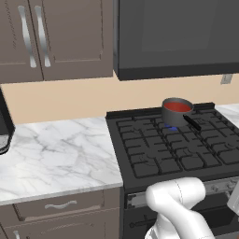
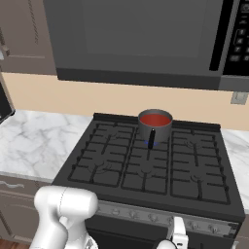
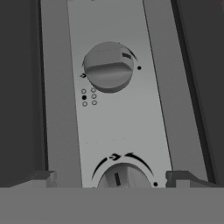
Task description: Wait until the marinara sauce is simmered to a deep red color and then turn off the stove.
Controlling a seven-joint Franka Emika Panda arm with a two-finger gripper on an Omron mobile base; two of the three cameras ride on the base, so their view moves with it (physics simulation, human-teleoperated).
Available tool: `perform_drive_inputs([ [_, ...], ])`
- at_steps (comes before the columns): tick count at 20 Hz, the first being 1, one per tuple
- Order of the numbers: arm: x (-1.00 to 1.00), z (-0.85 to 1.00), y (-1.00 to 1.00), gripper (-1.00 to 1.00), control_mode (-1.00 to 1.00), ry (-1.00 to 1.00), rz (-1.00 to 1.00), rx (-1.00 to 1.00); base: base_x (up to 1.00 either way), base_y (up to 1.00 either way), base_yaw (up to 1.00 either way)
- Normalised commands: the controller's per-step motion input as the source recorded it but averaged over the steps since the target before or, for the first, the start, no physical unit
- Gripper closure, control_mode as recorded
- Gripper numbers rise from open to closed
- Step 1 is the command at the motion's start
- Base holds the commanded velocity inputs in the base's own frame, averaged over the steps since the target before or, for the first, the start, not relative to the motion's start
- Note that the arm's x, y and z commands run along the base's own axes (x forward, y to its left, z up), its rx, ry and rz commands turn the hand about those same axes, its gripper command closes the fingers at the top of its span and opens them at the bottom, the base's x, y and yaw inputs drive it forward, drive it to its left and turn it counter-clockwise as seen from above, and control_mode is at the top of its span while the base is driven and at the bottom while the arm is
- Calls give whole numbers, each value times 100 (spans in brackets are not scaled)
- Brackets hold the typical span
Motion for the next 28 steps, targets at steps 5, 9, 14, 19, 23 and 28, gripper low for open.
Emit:
perform_drive_inputs([
  [5,0,0,0,-100,-100,0,0,0,0,0,0],
  [9,0,0,0,100,-100,0,0,0,0,0,0],
  [14,0,0,0,100,-100,0,0,0,0,0,0],
  [19,0,0,0,100,-100,0,0,0,0,0,0],
  [23,0,0,0,100,-100,0,0,0,0,0,0],
  [28,0,0,-3,100,-100,0,0,9,0,0,0],
])
